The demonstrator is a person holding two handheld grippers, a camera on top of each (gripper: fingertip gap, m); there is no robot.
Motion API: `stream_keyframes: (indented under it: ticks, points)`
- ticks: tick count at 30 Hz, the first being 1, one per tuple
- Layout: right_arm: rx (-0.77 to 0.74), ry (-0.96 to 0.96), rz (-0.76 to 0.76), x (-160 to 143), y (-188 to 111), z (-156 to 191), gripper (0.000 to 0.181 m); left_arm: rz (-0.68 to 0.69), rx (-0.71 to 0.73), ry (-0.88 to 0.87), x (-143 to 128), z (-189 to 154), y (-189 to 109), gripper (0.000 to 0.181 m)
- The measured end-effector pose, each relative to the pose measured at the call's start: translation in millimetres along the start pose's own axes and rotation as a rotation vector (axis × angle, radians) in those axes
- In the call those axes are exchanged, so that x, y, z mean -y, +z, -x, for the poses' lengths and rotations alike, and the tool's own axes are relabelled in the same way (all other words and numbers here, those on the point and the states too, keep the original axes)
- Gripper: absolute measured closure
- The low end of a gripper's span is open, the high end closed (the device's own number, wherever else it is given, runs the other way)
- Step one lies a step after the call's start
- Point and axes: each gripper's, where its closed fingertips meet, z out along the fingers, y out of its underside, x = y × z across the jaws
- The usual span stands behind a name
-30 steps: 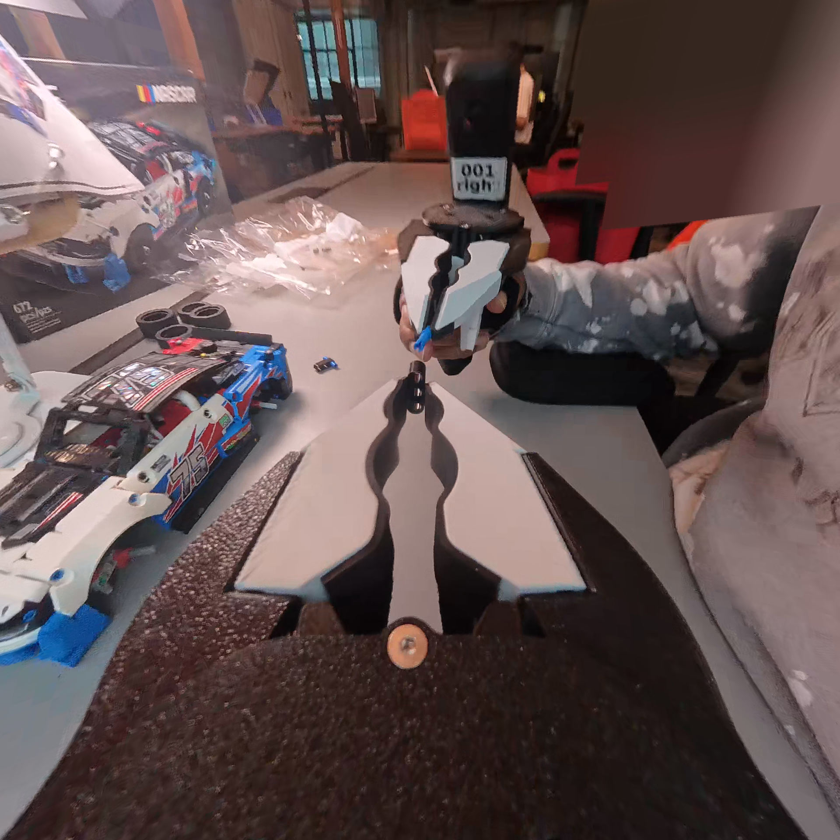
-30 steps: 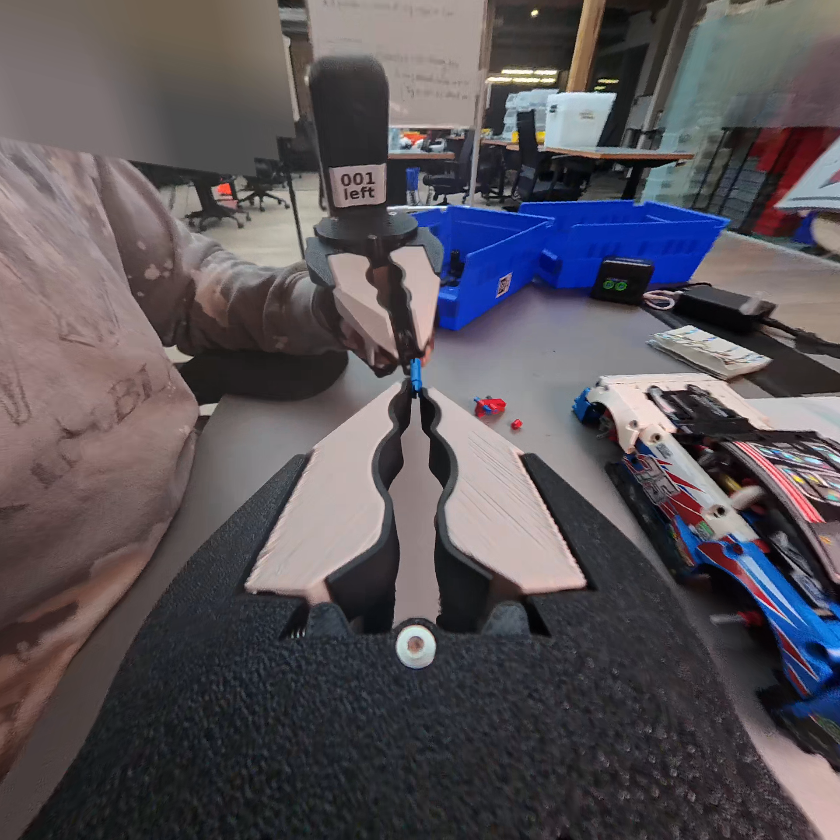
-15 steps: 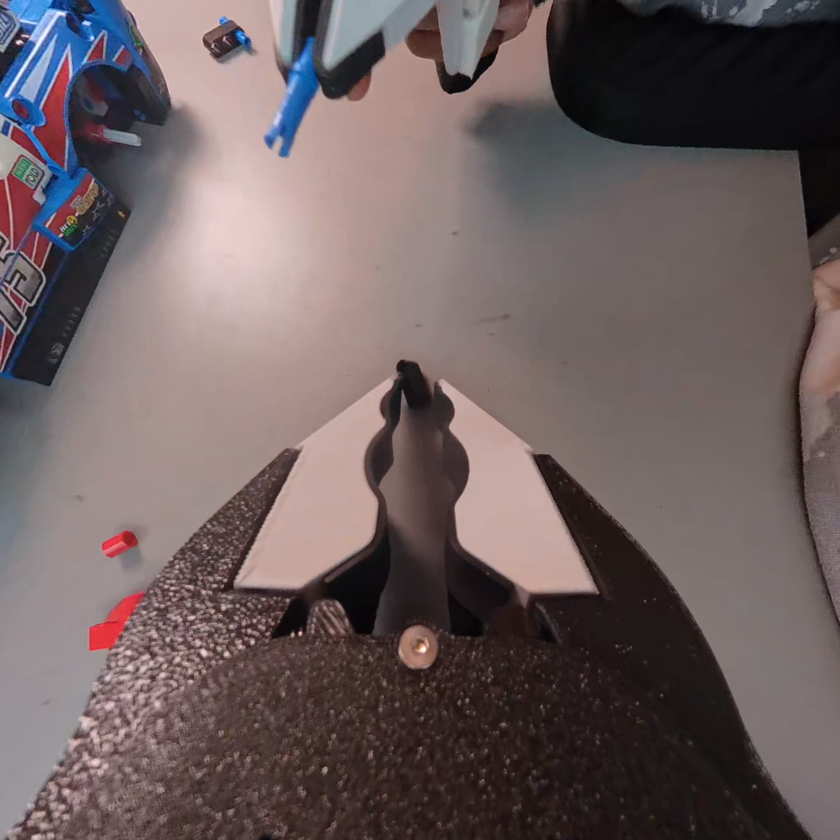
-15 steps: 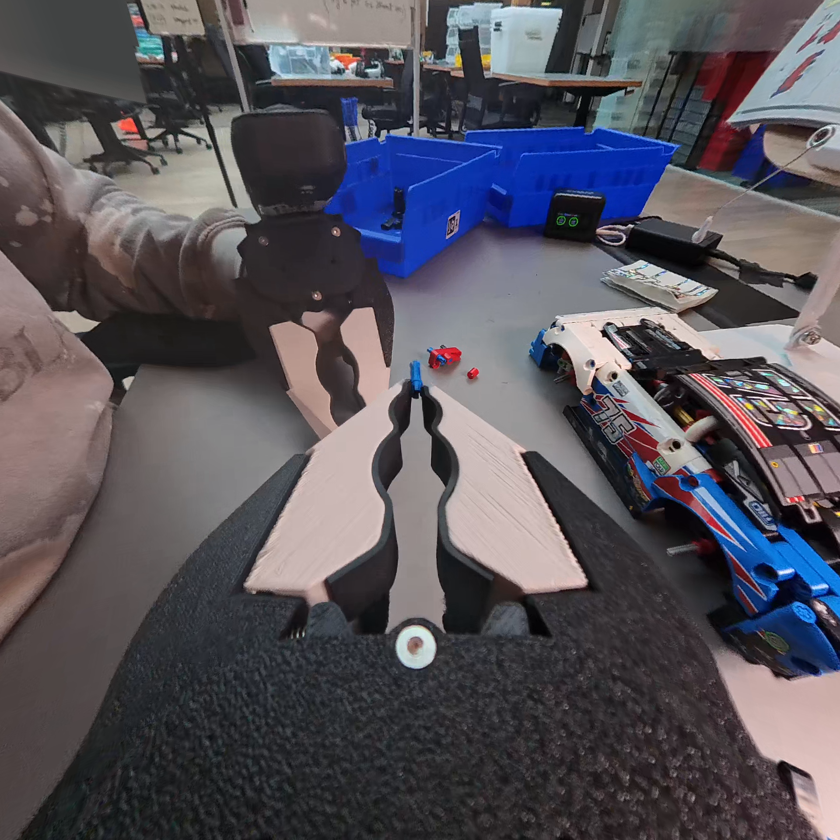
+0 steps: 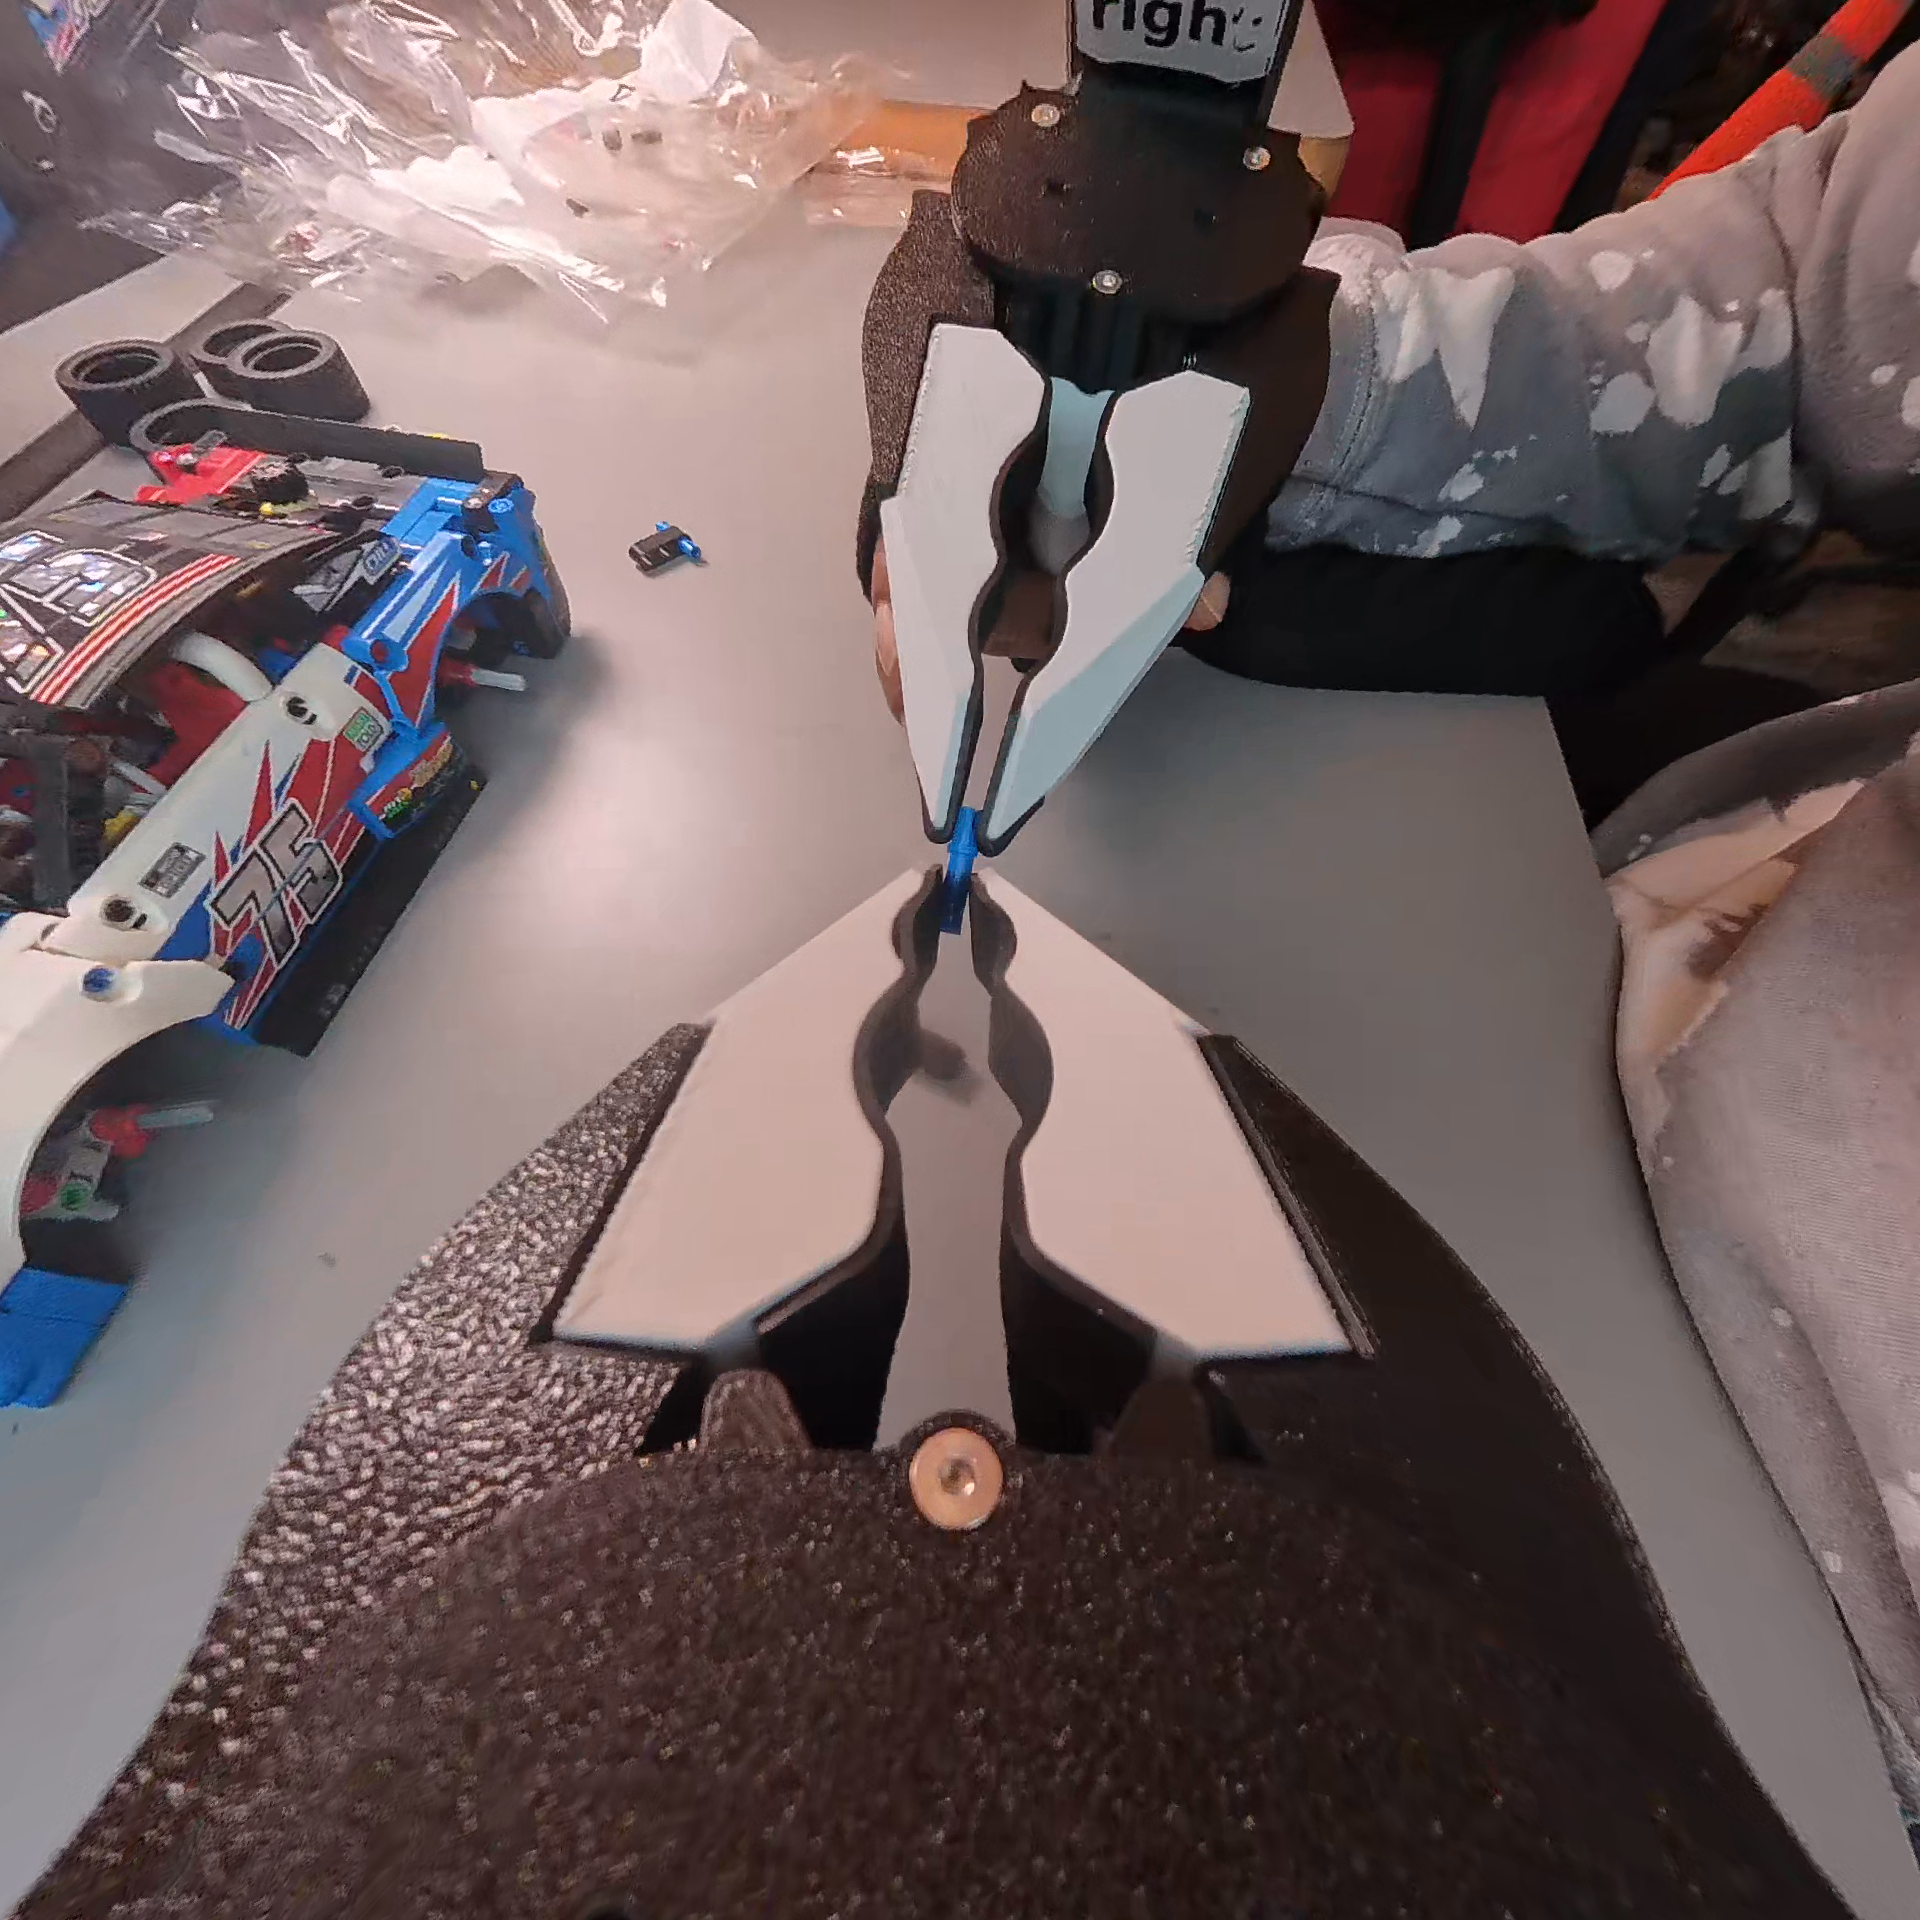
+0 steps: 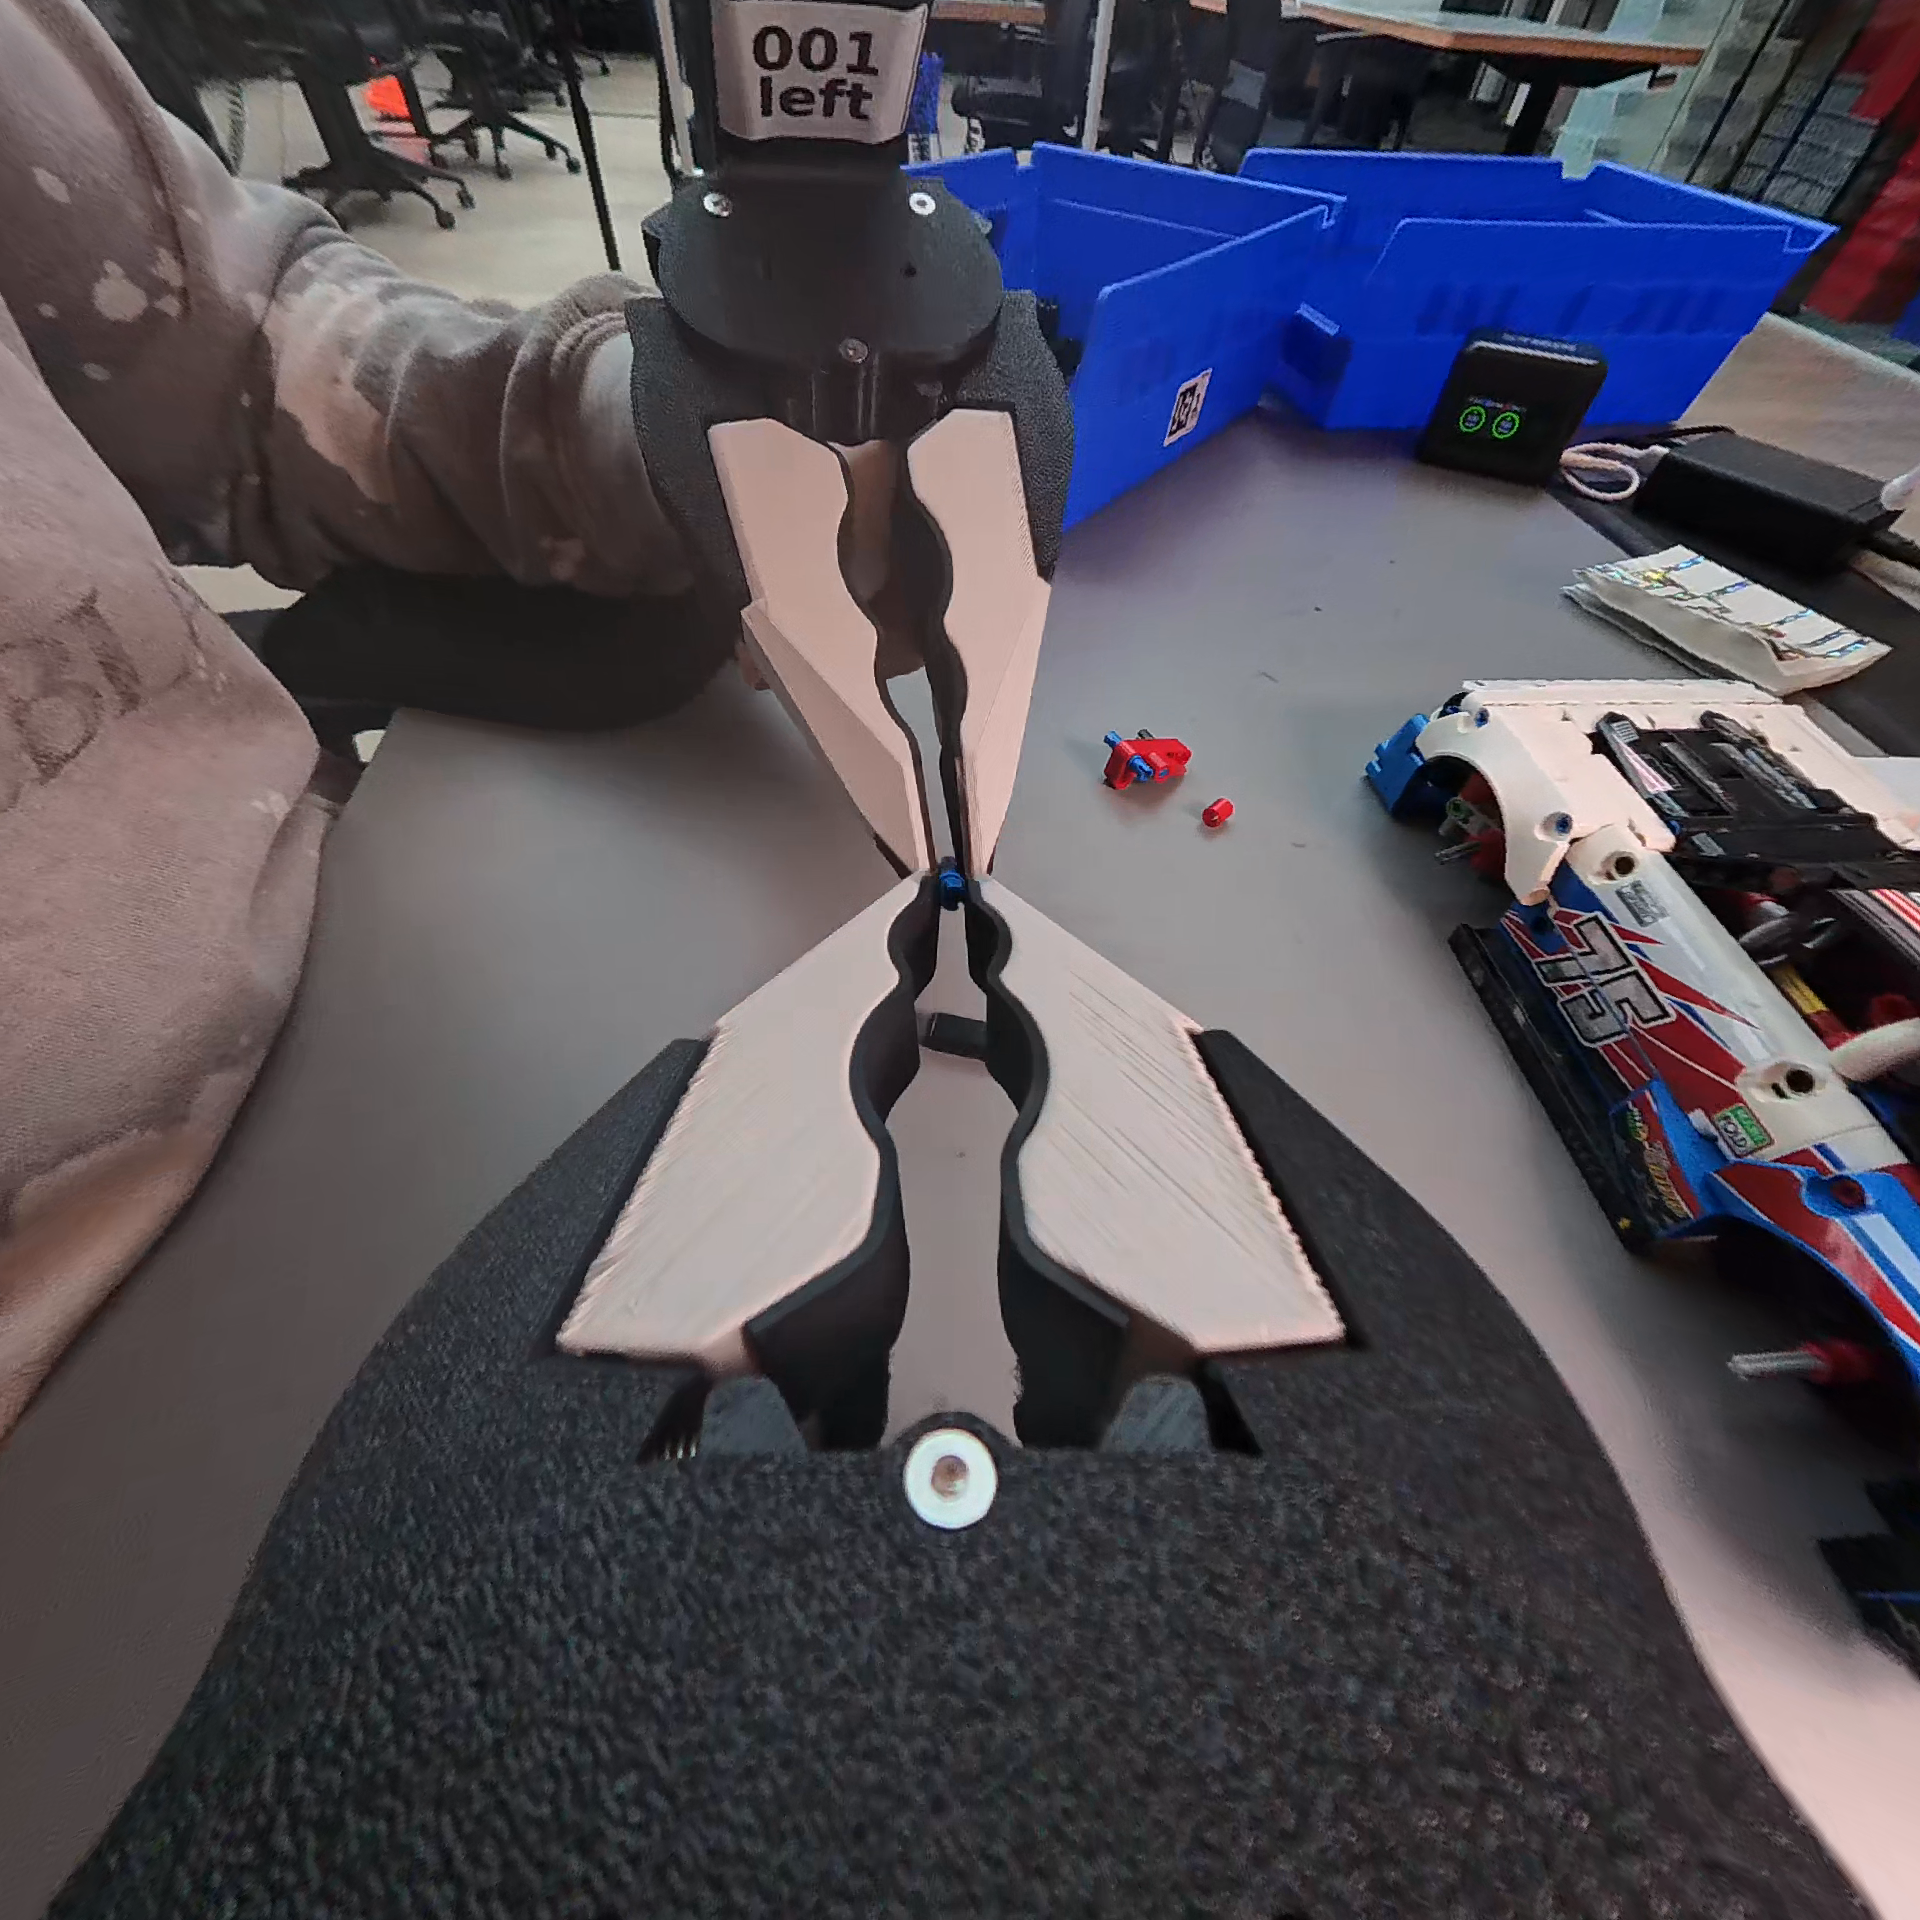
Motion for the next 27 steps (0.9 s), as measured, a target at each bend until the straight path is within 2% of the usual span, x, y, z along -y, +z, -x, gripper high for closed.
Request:
stream_keyframes:
  ticks: [2,4,5,6,8,10,12,14,17,19,22,25,27]
  points:
    - [-0.011,0.001,-0.01,1.8,-0.8,-1.7,0.178,-0.011,0.0,-0.015,3.4,2.9,-2.4,0.178]
    - [-0.1,-0.012,-0.006,4.2,-3.4,-15.4,0.18,0.006,0.075,0.012,6.9,21.1,-10.3,0.178]
    - [-0.159,-0.036,0.019,2.4,-8.9,-26.5,0.172,0.031,0.149,0.033,6.9,40.2,-18.7,0.178]
    - [-0.208,-0.034,0.053,-1.5,-16.6,-38.8,0.155,0.064,0.241,0.045,5.0,65.3,-29.6,0.178]
    - [-0.314,0.023,0.133,-16.0,-37.4,-69.1,0.137,0.205,0.465,-0.005,-17.4,129.8,-56.0,0.177]
    - [-0.468,0.023,0.229,-36.5,-65.5,-102.1,0.134,0.327,0.63,-0.098,-47.4,184.6,-77.3,0.178]
    - [-0.594,0.051,0.351,-62.3,-93.8,-126.8,0.132,0.439,0.718,-0.193,-79.5,220.0,-85.2,0.178]
    - [-0.666,0.101,0.405,-79.7,-114.8,-139.5,0.13,0.515,0.771,-0.25,-105.0,241.5,-85.0,0.178]
    - [-0.707,0.192,0.477,-102.8,-137.0,-145.3,0.117,0.496,0.804,-0.301,-111.3,256.3,-85.9,0.177]
    - [-0.712,0.246,0.499,-114.5,-145.0,-146.8,0.116,0.502,0.828,-0.308,-112.0,261.0,-91.5,0.177]
    - [-0.697,0.312,0.528,-129.1,-146.0,-150.6,0.122,0.45,0.832,-0.368,-112.1,264.0,-93.7,0.156]
    - [-0.679,0.361,0.524,-131.7,-141.9,-157.3,0.136,0.343,0.846,-0.352,-91.1,261.0,-99.1,0.154]
    - [-0.638,0.379,0.526,-131.0,-137.6,-157.2,0.148,0.248,0.823,-0.316,-64.3,249.9,-100.5,0.154]
